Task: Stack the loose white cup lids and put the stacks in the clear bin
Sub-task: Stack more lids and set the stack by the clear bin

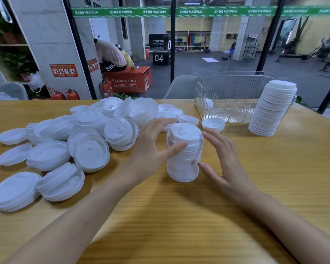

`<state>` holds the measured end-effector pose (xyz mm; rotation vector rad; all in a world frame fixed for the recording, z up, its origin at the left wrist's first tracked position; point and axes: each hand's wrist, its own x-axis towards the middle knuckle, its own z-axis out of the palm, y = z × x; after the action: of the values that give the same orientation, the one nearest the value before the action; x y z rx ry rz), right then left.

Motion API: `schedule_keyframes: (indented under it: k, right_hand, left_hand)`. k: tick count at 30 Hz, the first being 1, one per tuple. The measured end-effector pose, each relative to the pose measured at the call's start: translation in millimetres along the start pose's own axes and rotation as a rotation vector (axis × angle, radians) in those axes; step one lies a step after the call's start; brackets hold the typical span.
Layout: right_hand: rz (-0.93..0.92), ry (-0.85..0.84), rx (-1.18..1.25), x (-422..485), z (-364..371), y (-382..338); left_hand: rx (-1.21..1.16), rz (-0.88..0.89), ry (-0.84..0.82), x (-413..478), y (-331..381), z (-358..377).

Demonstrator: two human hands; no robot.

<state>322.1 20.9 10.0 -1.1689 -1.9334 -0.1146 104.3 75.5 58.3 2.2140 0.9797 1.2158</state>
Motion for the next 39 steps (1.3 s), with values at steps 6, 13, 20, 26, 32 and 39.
schedule_keyframes:
  k: [6,13,20,26,32,39]
  right_hand:
    - [0.024,-0.014,0.021,-1.5,1.8,0.5]
    - [0.031,-0.019,0.052,-1.6,1.6,-0.5]
    - [0.063,-0.034,0.124,-1.5,3.6,-2.6]
    - [0.380,-0.204,0.244,-6.8,16.1,-0.7]
    - [0.406,-0.312,0.162,-3.1,26.9,-4.7]
    - [0.354,-0.373,0.145,7.9,46.3,-37.4]
  left_hand:
    - [0.324,-0.061,0.178,2.9,-46.4,-39.0]
    - [0.558,-0.322,0.204,5.5,-96.2,-55.8]
    - [0.587,-0.258,0.215,1.5,-99.9,-52.9]
    - [0.585,-0.275,0.198,2.6,-99.6,-53.9]
    - [0.507,-0.210,0.252,1.3,-89.9,-55.4]
    - [0.199,-0.115,0.341,0.0,-51.3,-65.1]
